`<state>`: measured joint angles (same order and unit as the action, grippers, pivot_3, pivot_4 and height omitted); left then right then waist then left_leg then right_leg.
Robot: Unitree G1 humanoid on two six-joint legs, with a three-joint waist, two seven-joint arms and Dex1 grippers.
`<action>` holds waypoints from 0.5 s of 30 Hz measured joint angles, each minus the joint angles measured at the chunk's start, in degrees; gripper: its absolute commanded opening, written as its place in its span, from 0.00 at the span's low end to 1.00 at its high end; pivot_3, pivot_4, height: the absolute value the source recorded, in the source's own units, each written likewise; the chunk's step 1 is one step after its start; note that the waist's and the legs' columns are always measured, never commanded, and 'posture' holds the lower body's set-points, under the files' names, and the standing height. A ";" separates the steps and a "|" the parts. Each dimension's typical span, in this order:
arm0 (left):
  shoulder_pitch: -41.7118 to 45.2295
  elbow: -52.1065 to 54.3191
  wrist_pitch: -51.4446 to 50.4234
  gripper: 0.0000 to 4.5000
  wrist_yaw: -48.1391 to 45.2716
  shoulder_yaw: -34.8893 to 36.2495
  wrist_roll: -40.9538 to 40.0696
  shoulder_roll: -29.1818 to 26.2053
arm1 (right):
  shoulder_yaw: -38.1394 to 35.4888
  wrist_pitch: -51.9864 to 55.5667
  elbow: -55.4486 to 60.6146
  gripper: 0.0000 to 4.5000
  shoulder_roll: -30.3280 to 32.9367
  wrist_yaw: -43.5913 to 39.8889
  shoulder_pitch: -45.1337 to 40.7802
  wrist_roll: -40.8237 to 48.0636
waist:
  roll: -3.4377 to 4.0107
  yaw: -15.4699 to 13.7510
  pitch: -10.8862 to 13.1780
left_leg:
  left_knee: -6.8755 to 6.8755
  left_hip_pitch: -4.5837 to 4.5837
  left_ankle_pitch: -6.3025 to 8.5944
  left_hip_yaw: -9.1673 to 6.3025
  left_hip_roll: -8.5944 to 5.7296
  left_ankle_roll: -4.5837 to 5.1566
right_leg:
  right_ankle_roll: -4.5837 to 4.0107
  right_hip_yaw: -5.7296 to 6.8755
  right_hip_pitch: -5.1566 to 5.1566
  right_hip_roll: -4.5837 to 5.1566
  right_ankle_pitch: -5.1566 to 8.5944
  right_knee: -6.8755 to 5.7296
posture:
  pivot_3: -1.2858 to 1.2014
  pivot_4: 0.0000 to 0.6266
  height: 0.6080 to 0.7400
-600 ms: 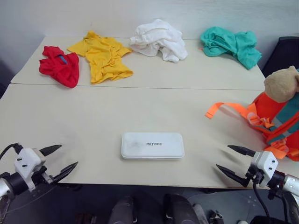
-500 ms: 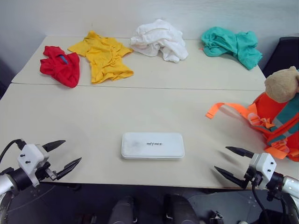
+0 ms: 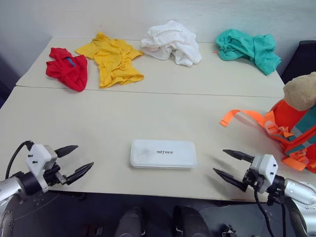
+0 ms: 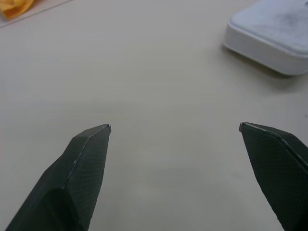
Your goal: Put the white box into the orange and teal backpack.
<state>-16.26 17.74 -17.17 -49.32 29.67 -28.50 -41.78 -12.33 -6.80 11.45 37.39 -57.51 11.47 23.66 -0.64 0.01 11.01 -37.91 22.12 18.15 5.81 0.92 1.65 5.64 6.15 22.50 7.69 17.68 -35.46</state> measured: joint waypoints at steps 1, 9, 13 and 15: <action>0.71 0.06 -0.87 0.73 0.22 -0.47 -0.31 0.00 | 0.43 0.30 0.08 0.55 0.00 0.09 -0.58 -0.01 | 0.00 0.02 0.00 | 0.00 0.00 -0.01 0.00 0.00 0.01 | 0.00 0.01 0.00 -0.01 0.00 0.00 | 0.52 0.24 1.00; 8.18 -0.22 -7.04 0.18 -0.07 -6.74 -0.84 -2.17 | 4.32 0.33 -1.59 0.00 1.38 -0.92 -7.63 -4.06 | 0.00 0.07 0.00 | -0.04 0.00 -0.24 0.03 -0.02 0.29 | 0.01 0.02 0.02 -0.05 0.00 -0.11 | 0.52 0.24 1.00; 11.06 -0.53 -14.76 0.29 1.22 -9.25 -2.17 -3.20 | 5.34 4.29 -2.41 0.08 1.63 -1.56 -9.93 -3.05 | 0.00 0.09 0.00 | -0.04 0.01 -0.26 0.02 -0.02 0.30 | 0.01 0.03 0.02 -0.06 0.00 -0.15 | 0.52 0.24 1.00; 11.72 -0.42 -21.11 0.42 1.73 -8.91 -6.41 -3.30 | 5.81 6.86 -2.29 0.20 3.22 -3.55 -9.90 -1.54 | 0.00 0.09 0.00 | -0.04 0.01 -0.26 0.01 -0.02 0.31 | 0.01 0.02 0.00 -0.06 0.00 -0.14 | 0.52 0.24 1.00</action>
<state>-4.54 17.33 -38.28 -47.59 20.76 -34.92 -45.08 -6.52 0.05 9.16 40.60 -61.06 1.57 22.12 -0.65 0.10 11.01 -37.96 22.13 17.88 5.82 0.91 1.95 5.65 6.18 22.50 7.63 17.68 -35.60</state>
